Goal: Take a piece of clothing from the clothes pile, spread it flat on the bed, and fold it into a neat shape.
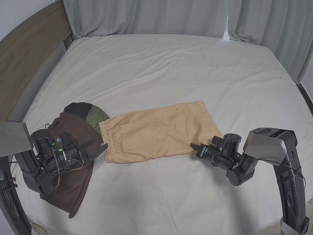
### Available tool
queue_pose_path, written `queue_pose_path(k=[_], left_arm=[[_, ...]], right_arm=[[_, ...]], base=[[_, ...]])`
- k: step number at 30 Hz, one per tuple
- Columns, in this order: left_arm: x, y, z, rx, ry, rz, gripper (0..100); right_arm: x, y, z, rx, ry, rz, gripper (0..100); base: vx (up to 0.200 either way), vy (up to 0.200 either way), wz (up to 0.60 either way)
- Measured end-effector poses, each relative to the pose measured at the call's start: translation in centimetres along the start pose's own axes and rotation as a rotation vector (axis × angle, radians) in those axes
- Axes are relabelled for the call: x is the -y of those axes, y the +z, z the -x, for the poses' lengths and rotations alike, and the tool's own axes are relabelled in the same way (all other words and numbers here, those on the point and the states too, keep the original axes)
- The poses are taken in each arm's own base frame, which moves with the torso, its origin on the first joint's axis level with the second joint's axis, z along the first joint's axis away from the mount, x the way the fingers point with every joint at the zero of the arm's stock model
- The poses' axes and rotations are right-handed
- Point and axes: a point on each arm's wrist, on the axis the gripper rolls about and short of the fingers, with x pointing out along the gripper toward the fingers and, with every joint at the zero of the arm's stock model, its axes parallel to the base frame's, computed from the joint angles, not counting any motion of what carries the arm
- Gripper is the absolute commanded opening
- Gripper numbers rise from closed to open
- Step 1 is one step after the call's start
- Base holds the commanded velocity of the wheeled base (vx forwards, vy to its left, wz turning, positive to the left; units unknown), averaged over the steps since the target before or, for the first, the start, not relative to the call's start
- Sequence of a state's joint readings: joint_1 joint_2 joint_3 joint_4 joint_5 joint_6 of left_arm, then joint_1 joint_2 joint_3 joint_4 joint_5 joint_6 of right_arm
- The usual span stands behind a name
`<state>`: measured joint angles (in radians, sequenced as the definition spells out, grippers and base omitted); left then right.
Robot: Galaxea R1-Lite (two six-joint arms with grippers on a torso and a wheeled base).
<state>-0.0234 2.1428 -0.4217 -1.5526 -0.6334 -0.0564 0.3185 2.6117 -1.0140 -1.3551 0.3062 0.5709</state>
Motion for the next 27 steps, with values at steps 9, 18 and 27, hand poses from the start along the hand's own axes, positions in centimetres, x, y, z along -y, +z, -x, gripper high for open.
queue_pose_path(k=[9,18,27], left_arm=[[0.1,-0.2,0.0,-0.006,-0.003,0.004,100],[0.1,-0.2,-0.1,-0.008,-0.004,0.006,100],[0.0,-0.3,-0.1,-0.009,-0.002,0.009,100]], right_arm=[[-0.1,-0.3,2.3,-0.043,-0.038,0.026,0],[-1.0,-0.1,6.0,-0.084,-0.079,0.045,0],[-1.7,0.1,9.6,-0.114,-0.123,0.051,0]], base=[[0.0,0.0,0.0],[0.0,0.0,0.0],[0.0,0.0,0.0]])
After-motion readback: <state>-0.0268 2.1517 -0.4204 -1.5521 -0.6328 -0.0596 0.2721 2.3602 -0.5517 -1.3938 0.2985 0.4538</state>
